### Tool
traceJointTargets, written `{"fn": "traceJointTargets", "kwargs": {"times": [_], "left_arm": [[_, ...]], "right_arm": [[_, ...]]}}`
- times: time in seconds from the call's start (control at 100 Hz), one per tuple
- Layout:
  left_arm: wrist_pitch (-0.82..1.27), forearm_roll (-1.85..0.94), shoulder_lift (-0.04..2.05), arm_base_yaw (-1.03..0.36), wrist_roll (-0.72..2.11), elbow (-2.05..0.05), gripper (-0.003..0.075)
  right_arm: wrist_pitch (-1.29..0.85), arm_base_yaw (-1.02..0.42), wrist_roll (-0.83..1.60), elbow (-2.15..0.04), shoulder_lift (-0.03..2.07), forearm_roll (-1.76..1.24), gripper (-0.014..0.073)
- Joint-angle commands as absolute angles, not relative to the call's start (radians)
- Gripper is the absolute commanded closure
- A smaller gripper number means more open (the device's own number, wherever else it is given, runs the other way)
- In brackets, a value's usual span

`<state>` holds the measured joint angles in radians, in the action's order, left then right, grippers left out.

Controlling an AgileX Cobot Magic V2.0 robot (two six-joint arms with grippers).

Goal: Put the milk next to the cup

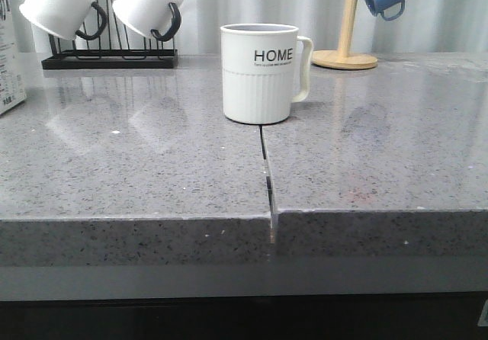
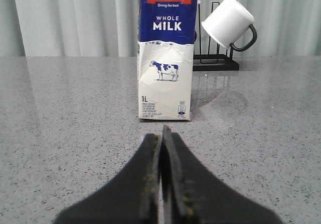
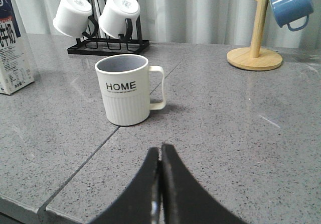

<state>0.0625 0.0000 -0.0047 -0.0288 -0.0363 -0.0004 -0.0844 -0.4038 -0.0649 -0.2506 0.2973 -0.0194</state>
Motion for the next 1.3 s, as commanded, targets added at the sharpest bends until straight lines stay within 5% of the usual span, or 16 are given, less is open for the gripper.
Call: {"fn": "traceJointTargets", "kwargs": {"times": [0.0,0.58,0.72,0.84,0.94,1.29], "left_arm": [[0.013,0.022,-0.037,-0.027,-0.037,-0.042,0.0741],[0.233,0.060,0.194,-0.027,-0.037,-0.327,0.0733],[0.231,0.073,0.293,-0.027,-0.037,-0.369,0.0555],[0.174,0.073,0.373,-0.027,-0.037,-0.396,0.0212],[0.129,0.073,0.438,-0.027,-0.037,-0.414,0.0010],[-0.149,0.018,0.709,-0.027,-0.037,-0.466,0.0072]], "right_arm": [[-0.012,-0.403,-0.060,-0.278,0.303,-0.020,0.0662],[-0.012,-0.403,-0.060,-0.278,0.303,-0.020,0.0662],[-0.012,-0.403,-0.060,-0.278,0.303,-0.020,0.0662],[-0.012,-0.403,-0.060,-0.278,0.303,-0.020,0.0662],[-0.012,-0.403,-0.060,-0.278,0.303,-0.020,0.0662],[-0.012,-0.403,-0.060,-0.278,0.303,-0.020,0.0662]]}}
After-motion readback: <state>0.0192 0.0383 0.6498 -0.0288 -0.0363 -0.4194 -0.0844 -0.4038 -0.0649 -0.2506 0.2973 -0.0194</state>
